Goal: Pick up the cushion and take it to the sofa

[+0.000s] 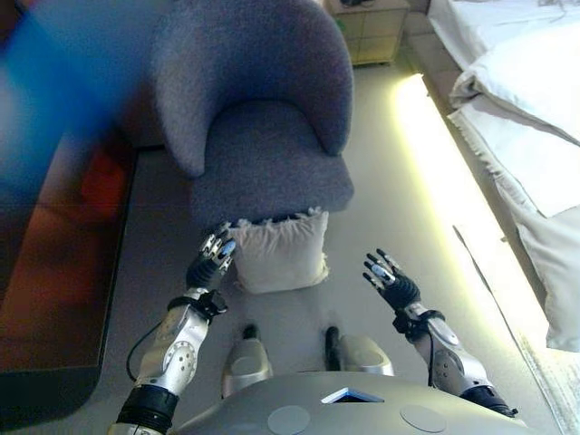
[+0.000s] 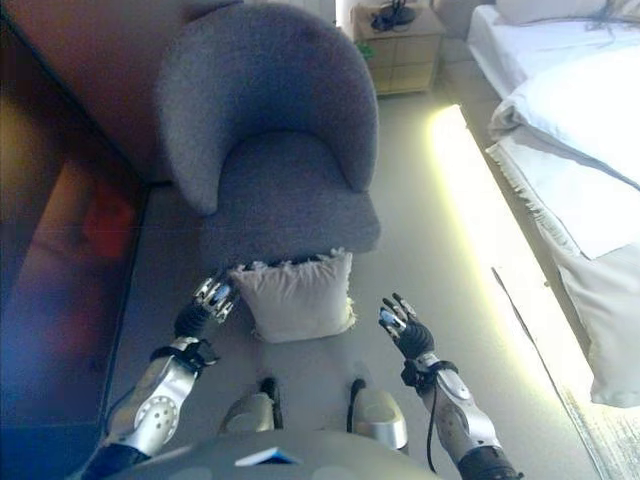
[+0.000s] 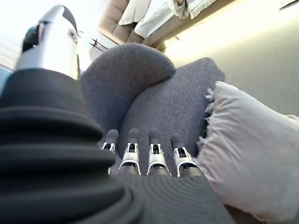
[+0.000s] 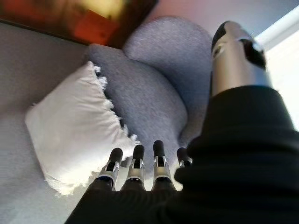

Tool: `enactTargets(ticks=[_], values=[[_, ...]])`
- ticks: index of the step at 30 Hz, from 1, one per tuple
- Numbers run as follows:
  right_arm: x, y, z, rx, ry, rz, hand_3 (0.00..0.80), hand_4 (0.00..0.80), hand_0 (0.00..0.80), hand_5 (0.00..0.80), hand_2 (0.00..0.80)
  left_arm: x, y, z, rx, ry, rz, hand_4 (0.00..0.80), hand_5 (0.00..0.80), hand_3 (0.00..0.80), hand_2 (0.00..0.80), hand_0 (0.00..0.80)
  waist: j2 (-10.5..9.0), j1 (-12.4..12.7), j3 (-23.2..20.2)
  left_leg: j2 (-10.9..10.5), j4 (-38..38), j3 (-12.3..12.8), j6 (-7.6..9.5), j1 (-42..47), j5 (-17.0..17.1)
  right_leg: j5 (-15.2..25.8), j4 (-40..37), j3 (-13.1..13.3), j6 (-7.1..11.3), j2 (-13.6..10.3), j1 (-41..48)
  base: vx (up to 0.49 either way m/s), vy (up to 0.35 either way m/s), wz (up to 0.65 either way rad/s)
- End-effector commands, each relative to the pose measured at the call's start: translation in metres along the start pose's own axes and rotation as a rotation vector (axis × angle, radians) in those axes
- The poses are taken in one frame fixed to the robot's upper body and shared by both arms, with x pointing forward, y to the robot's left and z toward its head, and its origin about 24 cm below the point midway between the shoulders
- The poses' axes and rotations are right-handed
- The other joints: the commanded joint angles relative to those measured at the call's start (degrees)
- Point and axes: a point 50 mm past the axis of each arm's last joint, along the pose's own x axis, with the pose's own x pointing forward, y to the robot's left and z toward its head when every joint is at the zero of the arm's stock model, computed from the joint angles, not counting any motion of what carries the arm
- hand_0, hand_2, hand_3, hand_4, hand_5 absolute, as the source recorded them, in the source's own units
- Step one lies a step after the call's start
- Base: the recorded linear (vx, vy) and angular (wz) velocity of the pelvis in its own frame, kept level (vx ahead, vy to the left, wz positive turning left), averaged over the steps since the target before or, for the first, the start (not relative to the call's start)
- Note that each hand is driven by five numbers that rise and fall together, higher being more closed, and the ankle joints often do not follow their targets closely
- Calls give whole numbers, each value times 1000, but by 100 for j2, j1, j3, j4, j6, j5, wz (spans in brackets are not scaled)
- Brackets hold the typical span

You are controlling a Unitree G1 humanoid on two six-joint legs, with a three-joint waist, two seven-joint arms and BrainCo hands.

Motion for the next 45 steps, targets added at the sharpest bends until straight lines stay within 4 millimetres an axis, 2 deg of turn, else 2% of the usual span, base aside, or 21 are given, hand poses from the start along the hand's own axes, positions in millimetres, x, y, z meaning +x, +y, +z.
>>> enactTargets(ticks=[1,5,9,11,14,16,18,19,21,24,26,28,30,32,34,38,41,44,45], values=[[0,18,18,7,-131,103,0,0,0,0,0,-9,-1,14,10,-98,-46,0,0,0,0,0,-160,162,-110,272,-676,-279,-191,-709,1269,-335,-443,202,30,331,1016,227,45,-30],[-4,16,17,11,-130,87,0,0,0,0,0,-10,0,13,7,-90,-50,0,0,0,0,0,-67,115,-97,376,-634,-44,-152,-691,1170,-720,-22,201,5,369,1067,299,104,-17],[-8,13,16,23,-143,69,0,0,0,0,0,-8,-1,16,4,-81,-69,0,0,0,0,0,-63,58,-55,339,-283,166,-114,-808,961,-990,409,162,43,297,1023,323,169,-5],[-8,14,17,31,-153,66,0,0,0,0,0,-5,-4,17,8,-81,-83,0,0,0,0,0,-117,52,-79,227,-134,230,-22,-868,722,-993,522,105,111,175,996,357,233,-3],[-7,14,17,59,-158,31,0,0,0,0,0,-4,-7,17,41,-71,-101,0,0,0,0,0,-192,133,-97,-15,419,77,15,-1100,698,-1009,579,43,250,-39,1101,389,239,8],[-5,15,17,85,-156,40,0,0,0,0,0,-4,-5,20,66,-73,-107,0,0,0,0,0,-286,184,-137,-155,599,64,145,-1119,524,-759,622,-21,453,-251,1144,328,194,-5],[-4,20,15,74,-155,69,0,0,0,0,0,-5,-2,25,98,-83,-114,0,0,0,0,0,-399,258,-219,-396,572,147,424,-959,261,-207,938,-123,775,-591,1074,333,257,-31],[-2,22,15,77,-157,73,0,0,0,0,0,-4,-1,26,112,-83,-114,0,0,0,0,0,-409,300,-252,-490,528,163,520,-895,194,20,1201,-174,830,-718,1019,302,299,-34],[2,27,14,82,-158,73,0,0,0,0,0,-4,2,27,142,-87,-102,0,0,0,0,0,-397,352,-307,-628,511,231,685,-770,43,428,1950,-233,849,-909,812,244,303,-20],[3,32,8,80,-153,60,0,0,0,0,0,-2,4,32,145,-96,-86,0,0,0,0,0,-301,357,-317,-750,560,274,835,-533,-186,644,2892,-267,692,-1076,244,186,274,-17],[2,30,4,74,-147,46,0,0,0,0,0,-3,6,35,139,-100,-76,0,0,0,0,0,-283,384,-310,-826,529,290,837,-393,-214,599,2732,-468,594,-1202,130,176,155,-12],[0,27,4,75,-151,41,0,0,0,0,0,-4,7,37,132,-110,-59,0,0,0,0,0,-316,383,-276,-892,479,276,801,-220,-243,587,1992,-691,576,-1288,60,166,11,-17],[0,23,7,77,-168,43,0,0,0,0,0,-3,9,40,127,-123,-47,0,0,0,0,0,-375,347,-216,-894,473,337,731,-81,-322,744,1103,-910,628,-1415,-59,131,-92,-16],[1,23,11,82,-183,49,0,0,0,0,0,-2,10,42,129,-134,-46,0,0,0,0,0,-449,284,-146,-856,471,410,660,30,-423,1022,487,-950,748,-1551,-139,124,-114,-6],[3,24,16,84,-196,57,0,0,0,0,0,-1,8,43,132,-145,-60,0,0,0,0,0,-585,194,-116,-875,551,393,589,113,-637,1526,-194,-711,953,-1741,-275,153,-128,7],[6,23,19,83,-188,56,0,0,0,0,0,-5,8,43,136,-143,-72,0,0,0,0,0,-673,116,-150,-816,718,158,516,253,-964,1914,-652,-164,1163,-1863,-341,200,-93,38],[6,23,18,84,-173,66,0,0,0,0,0,-8,12,40,134,-132,-57,0,0,0,0,0,-717,137,-222,-729,857,46,456,309,-1102,1934,-732,-59,1216,-1924,-232,207,-111,56],[4,22,17,90,-165,69,0,0,0,0,0,-11,16,40,135,-126,-51,0,0,0,0,0,-739,172,-269,-593,989,-51,389,307,-1169,1777,-674,32,1226,-1927,-123,178,-135,11],[3,21,16,92,-160,69,0,0,0,0,0,-13,17,40,137,-121,-50,0,0,0,0,0,-734,197,-280,-533,1021,-115,369,301,-1168,1611,-637,61,1232,-1889,-55,164,-146,32]])
